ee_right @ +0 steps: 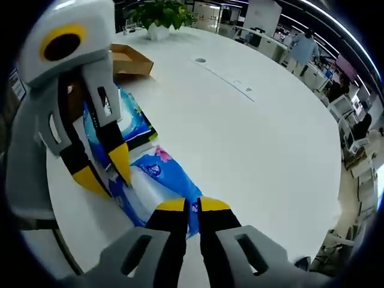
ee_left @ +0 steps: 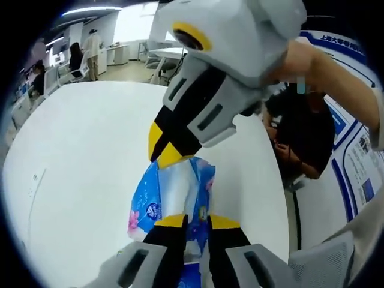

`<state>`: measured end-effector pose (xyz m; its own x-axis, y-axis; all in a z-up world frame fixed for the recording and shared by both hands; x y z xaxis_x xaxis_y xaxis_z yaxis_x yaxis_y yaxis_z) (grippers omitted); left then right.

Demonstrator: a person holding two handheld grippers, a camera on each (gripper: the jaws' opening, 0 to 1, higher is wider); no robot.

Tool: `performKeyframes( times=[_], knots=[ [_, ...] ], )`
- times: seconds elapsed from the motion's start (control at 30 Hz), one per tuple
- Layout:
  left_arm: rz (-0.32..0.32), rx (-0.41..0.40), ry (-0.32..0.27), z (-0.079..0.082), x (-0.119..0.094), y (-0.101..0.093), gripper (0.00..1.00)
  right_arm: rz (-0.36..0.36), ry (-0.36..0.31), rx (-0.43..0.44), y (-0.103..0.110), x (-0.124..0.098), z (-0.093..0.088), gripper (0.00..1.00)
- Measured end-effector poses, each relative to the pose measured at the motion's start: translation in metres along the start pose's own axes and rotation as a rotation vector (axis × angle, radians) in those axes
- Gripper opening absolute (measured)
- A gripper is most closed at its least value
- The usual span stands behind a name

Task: Operate the shoe box by opening the lid, removing the specified soft item, and placing it in the target area until the item is outside and the box remains undamaged.

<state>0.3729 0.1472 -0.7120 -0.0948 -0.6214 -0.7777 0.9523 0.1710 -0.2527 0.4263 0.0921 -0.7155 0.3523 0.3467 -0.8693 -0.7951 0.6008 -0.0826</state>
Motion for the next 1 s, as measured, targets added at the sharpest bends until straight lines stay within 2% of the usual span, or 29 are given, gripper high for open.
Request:
performKeyframes(
  times=[0.27,0.47,0.7,1.0],
  knots=[
    [0.009,0.036,0.013,-0.003,-0.006,-0.003,0.14,0.003,0.002,0.004,0.003,-0.002,0.001,0.03],
    [0.023,0.060,0.013,-0.004,-0.015,-0.005,0.18,-0.018,0.004,-0.002,0.001,-0.007,0.003,0.07],
    [0.056,0.071,-0.009,-0.005,-0.033,-0.006,0.24,-0.040,0.002,0.003,0.004,-0.017,0.008,0.12],
    [0.100,0.058,-0.046,-0.008,-0.066,-0.015,0.30,-0.063,-0.006,-0.002,0.022,-0.044,0.016,0.19]
  ],
)
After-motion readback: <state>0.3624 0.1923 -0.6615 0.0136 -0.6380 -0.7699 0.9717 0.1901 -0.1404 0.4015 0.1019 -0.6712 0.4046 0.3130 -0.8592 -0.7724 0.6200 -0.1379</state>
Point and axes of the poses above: the point that each gripper's makers call its tool centre point, and the gripper's own axes: x roughly forward along the fingers, y roughly to its left, z roughly out of its top, the point moved 2 cm from there along -x, roughly backward along the fingers, and after that the axes turned 2 degrees about y, right-handed, at the moved point
